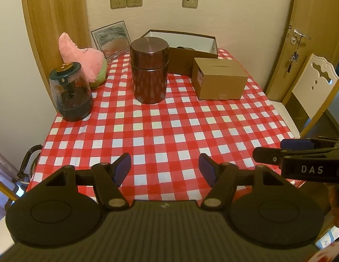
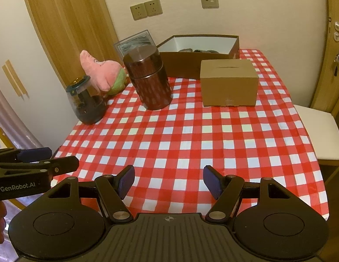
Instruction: Organize soft objects
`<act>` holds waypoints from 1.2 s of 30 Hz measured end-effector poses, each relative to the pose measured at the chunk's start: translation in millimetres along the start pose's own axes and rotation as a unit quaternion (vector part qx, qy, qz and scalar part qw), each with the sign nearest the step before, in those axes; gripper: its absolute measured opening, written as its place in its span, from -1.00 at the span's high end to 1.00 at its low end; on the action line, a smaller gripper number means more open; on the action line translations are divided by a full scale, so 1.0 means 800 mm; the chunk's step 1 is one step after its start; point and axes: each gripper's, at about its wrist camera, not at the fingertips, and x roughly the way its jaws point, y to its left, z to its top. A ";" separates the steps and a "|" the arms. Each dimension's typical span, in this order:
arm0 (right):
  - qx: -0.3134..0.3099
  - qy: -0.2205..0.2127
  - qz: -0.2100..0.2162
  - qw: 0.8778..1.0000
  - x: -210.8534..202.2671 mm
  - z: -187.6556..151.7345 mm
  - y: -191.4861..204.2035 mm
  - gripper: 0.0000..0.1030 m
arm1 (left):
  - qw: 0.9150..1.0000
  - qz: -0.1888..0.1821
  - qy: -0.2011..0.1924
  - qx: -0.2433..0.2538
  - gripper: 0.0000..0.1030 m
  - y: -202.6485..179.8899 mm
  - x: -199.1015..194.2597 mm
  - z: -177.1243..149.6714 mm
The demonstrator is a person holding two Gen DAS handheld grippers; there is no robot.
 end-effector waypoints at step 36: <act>0.000 0.000 0.000 1.000 -0.001 0.001 -0.002 -0.34 | 1.000 -0.002 -0.001 -0.002 -0.28 -0.003 0.001 0.001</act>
